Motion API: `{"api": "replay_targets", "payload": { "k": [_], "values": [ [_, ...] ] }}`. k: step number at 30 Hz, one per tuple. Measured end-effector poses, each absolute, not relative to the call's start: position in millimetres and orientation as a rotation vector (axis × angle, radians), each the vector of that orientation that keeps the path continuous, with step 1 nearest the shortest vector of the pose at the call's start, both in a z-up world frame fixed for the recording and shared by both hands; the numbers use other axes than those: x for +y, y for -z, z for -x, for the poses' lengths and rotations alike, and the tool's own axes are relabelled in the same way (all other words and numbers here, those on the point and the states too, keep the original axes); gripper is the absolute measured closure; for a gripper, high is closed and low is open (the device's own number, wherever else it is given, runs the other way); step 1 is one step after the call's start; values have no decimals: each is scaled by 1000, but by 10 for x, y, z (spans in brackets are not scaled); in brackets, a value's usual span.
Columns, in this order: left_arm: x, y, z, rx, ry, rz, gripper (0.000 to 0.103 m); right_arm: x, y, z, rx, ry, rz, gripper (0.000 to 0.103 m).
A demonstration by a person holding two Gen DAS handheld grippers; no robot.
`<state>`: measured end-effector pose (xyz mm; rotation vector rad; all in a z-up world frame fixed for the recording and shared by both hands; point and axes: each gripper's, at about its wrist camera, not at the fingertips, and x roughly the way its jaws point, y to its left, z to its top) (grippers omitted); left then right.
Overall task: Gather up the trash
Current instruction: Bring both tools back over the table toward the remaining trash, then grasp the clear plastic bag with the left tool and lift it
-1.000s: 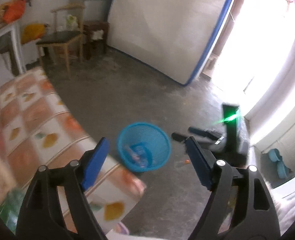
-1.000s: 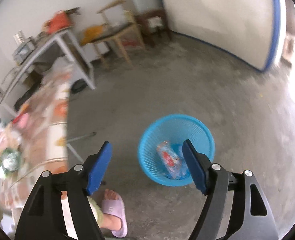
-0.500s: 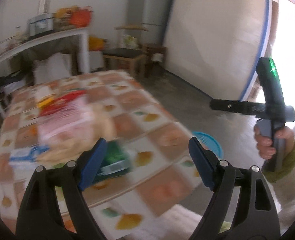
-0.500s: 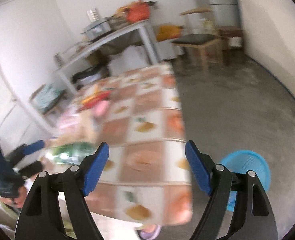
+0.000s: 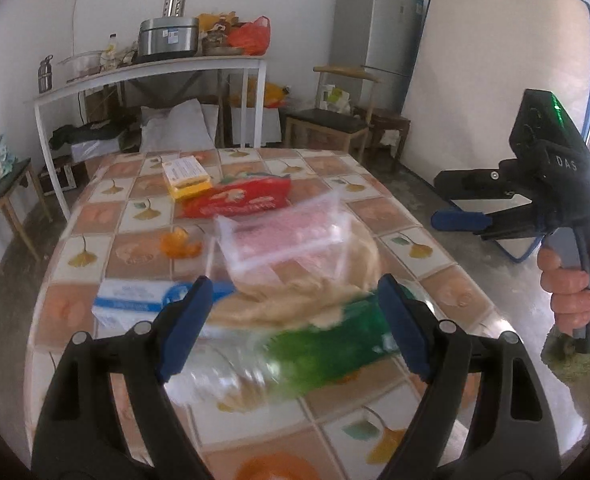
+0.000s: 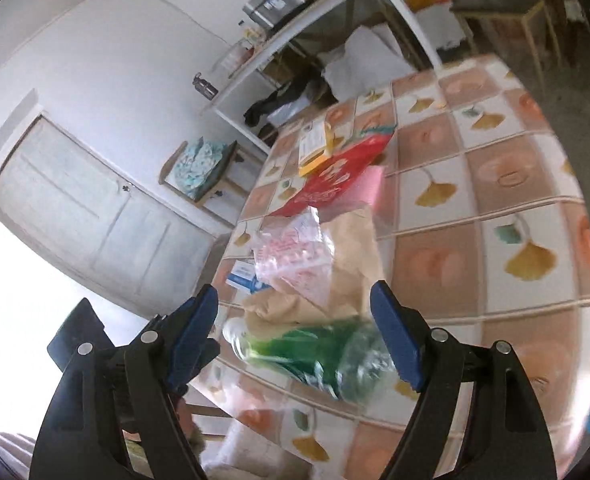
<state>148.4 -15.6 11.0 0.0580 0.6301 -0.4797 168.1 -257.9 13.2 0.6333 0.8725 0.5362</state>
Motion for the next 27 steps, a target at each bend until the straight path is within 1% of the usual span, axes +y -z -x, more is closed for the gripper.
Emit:
{"api": "replay_targets", "payload": {
  "k": [2, 3, 9, 17, 24, 27],
  "values": [
    [-159, -130, -1597, 620, 489, -95, 23, -2534, -115, -1798, 892, -547, -662, 27],
    [-173, -146, -1663, 613, 502, -127, 21, -2519, -114, -1851, 901, -551, -676, 27],
    [-356, -215, -1908, 593, 609, -309, 16, -2473, -40, -2083, 926, -544, -728, 27],
    [-782, 16, -2294, 659, 748, -627, 15, -2635, 75, -2118, 915, -508, -749, 27],
    [-942, 258, -2434, 744, 781, -768, 15, -2783, 237, -2132, 926, -498, -784, 27],
    [-968, 287, -2411, 749, 786, -800, 16, -2794, 308, -2152, 932, -503, -796, 27]
  ]
}}
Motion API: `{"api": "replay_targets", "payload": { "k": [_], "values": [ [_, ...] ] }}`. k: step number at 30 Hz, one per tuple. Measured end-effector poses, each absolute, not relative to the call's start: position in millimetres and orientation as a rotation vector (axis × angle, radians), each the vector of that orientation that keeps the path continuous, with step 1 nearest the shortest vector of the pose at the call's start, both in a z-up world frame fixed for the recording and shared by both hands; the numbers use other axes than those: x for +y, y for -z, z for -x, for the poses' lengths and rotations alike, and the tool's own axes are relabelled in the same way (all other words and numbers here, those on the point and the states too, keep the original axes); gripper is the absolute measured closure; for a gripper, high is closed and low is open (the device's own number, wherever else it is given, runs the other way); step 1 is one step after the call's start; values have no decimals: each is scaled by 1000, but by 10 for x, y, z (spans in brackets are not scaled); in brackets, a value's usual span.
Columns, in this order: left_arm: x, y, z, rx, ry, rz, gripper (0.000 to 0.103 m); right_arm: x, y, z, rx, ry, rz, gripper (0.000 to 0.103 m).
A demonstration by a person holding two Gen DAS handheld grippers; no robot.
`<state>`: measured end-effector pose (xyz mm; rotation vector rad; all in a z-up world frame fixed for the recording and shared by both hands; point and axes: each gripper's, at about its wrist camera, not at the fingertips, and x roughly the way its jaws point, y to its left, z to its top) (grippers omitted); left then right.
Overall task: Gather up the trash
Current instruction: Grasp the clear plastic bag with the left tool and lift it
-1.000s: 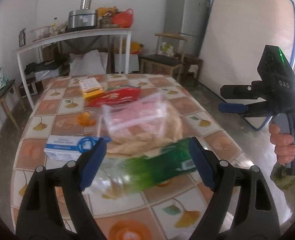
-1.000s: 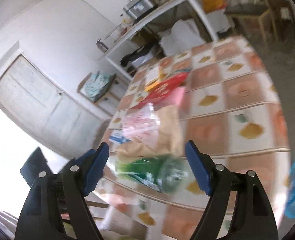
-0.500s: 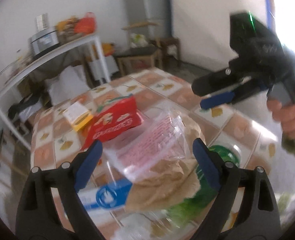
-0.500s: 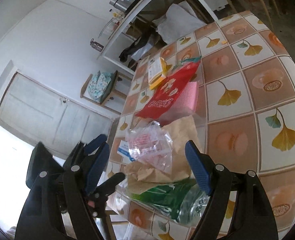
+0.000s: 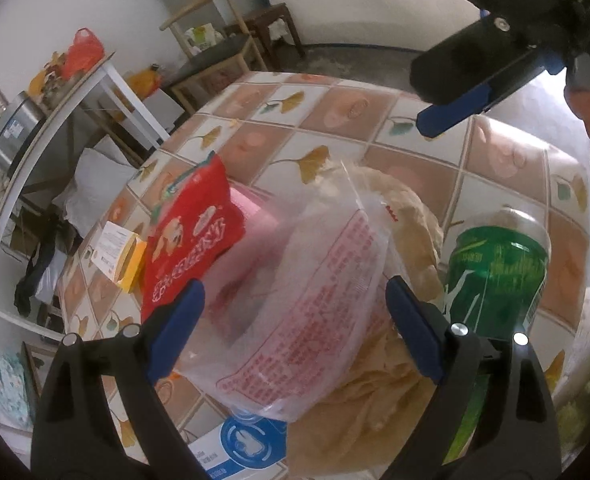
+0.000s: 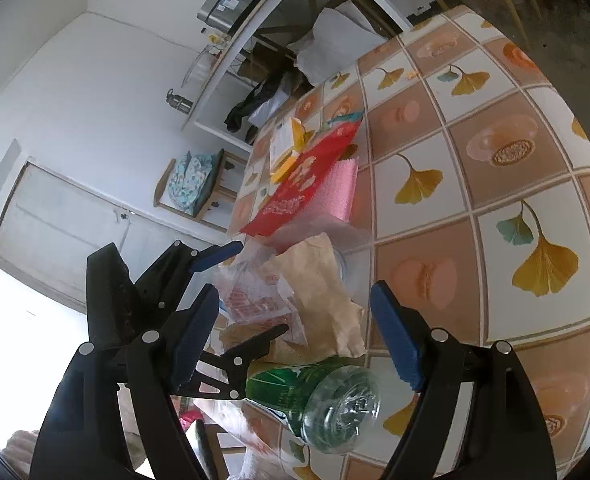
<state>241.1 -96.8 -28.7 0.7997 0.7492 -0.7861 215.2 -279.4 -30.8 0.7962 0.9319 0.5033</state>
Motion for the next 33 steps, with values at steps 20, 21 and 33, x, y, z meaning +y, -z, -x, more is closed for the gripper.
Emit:
{"api": "replay_targets", "payload": {
  "k": [20, 21, 33],
  "values": [
    [-794, -68, -2018, 624, 736, -818, 83, -2890, 376, -2038, 909, -520, -838, 27],
    [-781, -96, -2012, 615, 730, -812, 84, -2894, 372, -2033, 908, -519, -838, 27],
    [-17, -604, -2121, 565, 513, -286, 87, -2744, 459, -2149, 975, -540, -835, 27]
  ]
}}
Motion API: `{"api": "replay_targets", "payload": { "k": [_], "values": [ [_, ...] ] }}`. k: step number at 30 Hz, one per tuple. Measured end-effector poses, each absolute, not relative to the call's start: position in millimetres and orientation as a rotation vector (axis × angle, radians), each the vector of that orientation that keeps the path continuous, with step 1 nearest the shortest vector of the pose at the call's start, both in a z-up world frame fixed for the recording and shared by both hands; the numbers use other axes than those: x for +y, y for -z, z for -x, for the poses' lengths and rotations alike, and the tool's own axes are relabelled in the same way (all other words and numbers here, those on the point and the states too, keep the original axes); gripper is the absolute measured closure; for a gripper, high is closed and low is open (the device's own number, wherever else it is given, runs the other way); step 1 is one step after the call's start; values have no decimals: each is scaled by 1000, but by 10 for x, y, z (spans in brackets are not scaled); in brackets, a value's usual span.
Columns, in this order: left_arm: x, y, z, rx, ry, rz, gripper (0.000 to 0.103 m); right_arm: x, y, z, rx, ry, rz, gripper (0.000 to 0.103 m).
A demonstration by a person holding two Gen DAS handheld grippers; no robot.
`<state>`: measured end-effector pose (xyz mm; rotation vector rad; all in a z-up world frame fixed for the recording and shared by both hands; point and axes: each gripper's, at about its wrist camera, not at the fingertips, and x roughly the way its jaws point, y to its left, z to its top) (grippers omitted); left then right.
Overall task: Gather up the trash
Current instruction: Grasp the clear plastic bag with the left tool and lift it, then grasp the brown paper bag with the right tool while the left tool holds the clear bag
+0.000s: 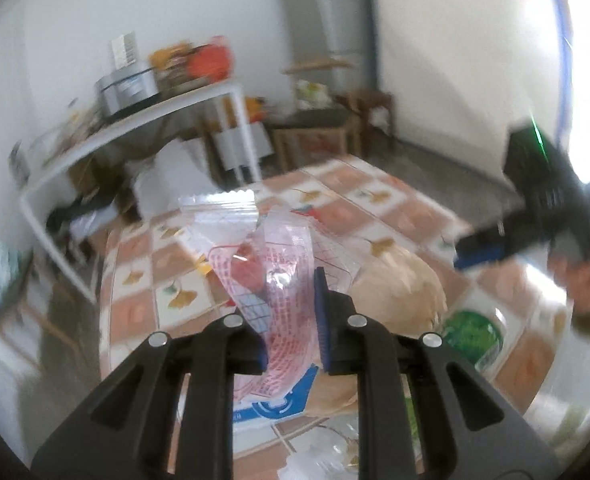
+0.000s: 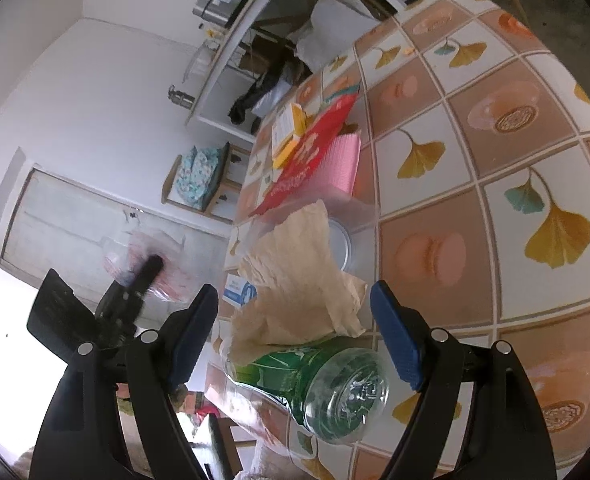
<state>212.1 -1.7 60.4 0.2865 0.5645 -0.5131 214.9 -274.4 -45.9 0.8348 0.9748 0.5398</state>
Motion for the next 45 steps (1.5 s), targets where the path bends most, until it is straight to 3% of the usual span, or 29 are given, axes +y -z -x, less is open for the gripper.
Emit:
{"api": "replay_targets", "payload": {
  "k": [14, 23, 45],
  "values": [
    [536, -264, -1785, 599, 405, 36, 87, -2154, 447, -2325, 1141, -529, -580, 22],
    [646, 90, -1818, 652, 380, 101, 87, -1731, 262, -2272, 1154, -602, -381, 22],
    [610, 137, -1855, 658, 384, 116, 87, -1133, 77, -2207, 1142, -612, 117, 22]
  ]
}}
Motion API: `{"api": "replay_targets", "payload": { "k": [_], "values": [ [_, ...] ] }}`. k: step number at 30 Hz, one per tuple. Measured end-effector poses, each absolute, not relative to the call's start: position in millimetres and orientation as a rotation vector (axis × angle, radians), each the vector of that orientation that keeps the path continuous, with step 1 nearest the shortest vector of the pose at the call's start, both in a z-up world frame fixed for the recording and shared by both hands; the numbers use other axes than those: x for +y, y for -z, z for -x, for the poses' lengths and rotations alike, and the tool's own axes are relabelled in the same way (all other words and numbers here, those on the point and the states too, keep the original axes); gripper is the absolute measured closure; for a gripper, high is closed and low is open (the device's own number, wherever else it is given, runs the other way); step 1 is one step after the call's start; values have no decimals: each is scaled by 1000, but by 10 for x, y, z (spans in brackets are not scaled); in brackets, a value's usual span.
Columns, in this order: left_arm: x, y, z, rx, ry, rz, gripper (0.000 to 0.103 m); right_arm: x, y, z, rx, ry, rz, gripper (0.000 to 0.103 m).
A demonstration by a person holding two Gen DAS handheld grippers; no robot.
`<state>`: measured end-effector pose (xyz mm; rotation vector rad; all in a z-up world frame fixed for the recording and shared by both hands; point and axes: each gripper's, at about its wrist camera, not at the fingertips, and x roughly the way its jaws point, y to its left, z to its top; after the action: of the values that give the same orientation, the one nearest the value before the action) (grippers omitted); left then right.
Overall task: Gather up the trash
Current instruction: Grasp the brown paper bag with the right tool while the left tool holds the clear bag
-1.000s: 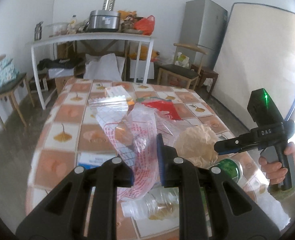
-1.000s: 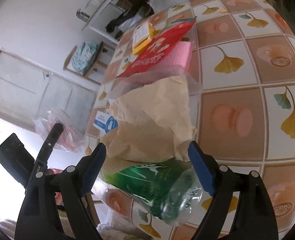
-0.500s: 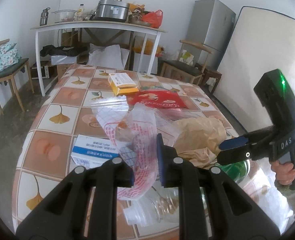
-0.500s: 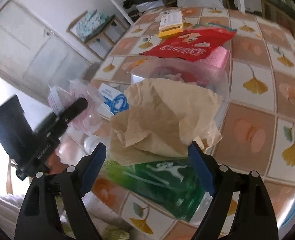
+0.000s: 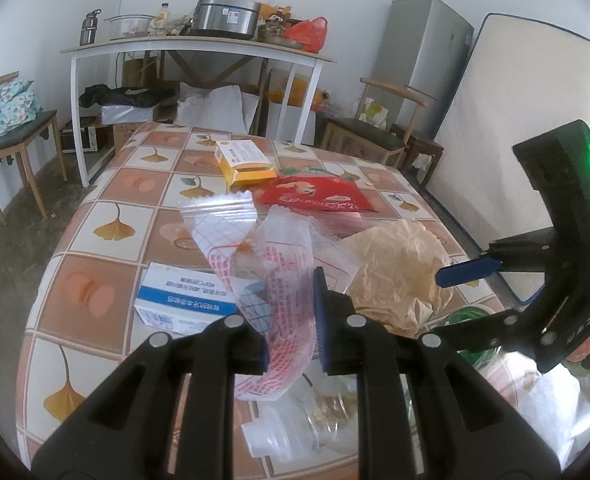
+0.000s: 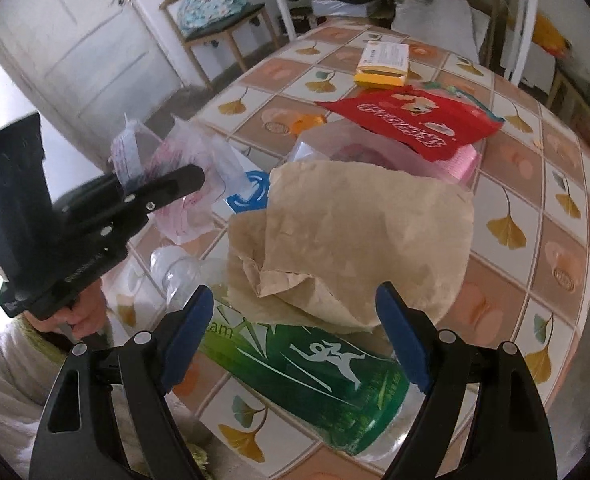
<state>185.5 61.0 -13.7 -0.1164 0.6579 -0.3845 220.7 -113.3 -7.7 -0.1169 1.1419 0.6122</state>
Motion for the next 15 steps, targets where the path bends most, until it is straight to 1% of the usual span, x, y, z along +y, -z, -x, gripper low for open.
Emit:
{"api": "replay_targets", "payload": {
  "k": [6, 8, 9, 11, 15],
  "values": [
    [607, 149, -1865, 660, 384, 118, 87, -1010, 137, -2279, 1155, -583, 182, 23],
    [602, 161, -1884, 661, 384, 120, 87, -992, 164, -2311, 1167, -577, 182, 30],
    [595, 170, -1892, 662, 385, 120, 87, -988, 182, -2326, 1177, -572, 179, 32],
    [595, 169, -1894, 661, 384, 120, 87, -989, 231, -2363, 1197, -562, 167, 40],
    [597, 170, -1895, 662, 384, 120, 87, -1016, 300, -2409, 1225, -558, 125, 48]
  ]
}}
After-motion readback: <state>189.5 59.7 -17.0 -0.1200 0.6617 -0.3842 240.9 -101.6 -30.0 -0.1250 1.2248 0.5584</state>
